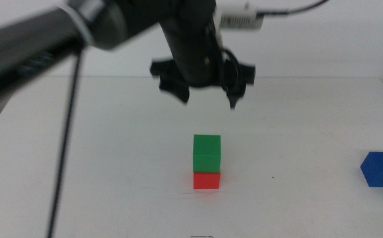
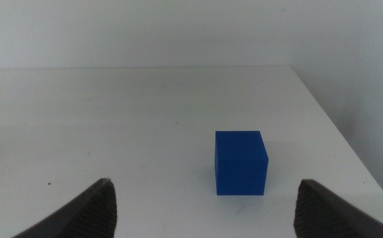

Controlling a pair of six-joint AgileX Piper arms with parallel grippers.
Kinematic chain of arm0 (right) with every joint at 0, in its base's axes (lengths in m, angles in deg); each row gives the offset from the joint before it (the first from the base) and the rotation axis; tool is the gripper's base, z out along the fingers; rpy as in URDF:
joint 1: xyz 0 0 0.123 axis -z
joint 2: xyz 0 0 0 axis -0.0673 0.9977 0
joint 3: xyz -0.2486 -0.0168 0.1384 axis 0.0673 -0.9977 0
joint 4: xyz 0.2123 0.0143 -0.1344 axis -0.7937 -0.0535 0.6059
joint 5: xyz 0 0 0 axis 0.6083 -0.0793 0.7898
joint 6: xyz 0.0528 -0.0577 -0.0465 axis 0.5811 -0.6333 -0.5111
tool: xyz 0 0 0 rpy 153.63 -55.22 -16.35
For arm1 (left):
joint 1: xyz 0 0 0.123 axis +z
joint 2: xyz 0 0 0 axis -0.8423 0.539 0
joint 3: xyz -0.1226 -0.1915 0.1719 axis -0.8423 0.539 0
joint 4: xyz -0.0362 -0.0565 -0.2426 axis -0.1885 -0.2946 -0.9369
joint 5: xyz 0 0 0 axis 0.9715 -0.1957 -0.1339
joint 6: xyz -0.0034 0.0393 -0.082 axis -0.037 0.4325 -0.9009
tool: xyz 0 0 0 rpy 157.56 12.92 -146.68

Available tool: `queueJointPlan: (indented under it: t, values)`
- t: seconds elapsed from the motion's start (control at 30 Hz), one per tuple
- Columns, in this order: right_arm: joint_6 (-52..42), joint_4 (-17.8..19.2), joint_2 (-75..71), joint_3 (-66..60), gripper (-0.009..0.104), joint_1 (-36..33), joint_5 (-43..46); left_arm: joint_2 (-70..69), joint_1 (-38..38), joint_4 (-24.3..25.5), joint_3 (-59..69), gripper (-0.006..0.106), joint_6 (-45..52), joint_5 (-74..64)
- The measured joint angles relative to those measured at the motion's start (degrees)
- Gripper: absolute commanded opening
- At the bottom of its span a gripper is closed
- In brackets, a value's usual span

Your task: Stack red cubes first, then green, then blue cubes in a specific spot.

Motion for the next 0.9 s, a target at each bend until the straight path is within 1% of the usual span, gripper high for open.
queueJointPlan:
  t: [0.2,0.37,0.47,0.57,0.7,0.77,0.9]
  values:
    - [0.0,0.0,0.0,0.0,0.073,0.0,0.0,-9.51,0.89,-0.85,-0.3,0.094,16.27,-0.27]
    - [0.0,0.0,0.0,0.0,0.073,0.0,0.0,-20.62,6.34,-5.86,7.36,0.094,25.62,-0.66]
    - [0.0,0.0,0.0,0.0,0.073,0.0,0.0,-28.76,9.94,-8.76,15.78,0.094,29.17,-0.24]
    - [0.0,0.0,0.0,0.0,0.073,0.0,0.0,-38.04,12.5,-11.0,24.35,0.094,31.29,4.41]
    - [0.0,0.0,0.0,0.0,0.073,0.0,0.0,-49.0,14.43,-11.63,33.9,0.094,31.87,10.1]
    - [0.0,0.0,0.0,0.0,0.073,0.0,0.0,-52.99,14.76,-11.99,37.09,0.094,31.86,12.14]
    - [0.0,0.0,0.0,0.0,0.073,0.0,0.0,-56.85,14.83,-13.12,38.98,0.094,32.1,12.92]
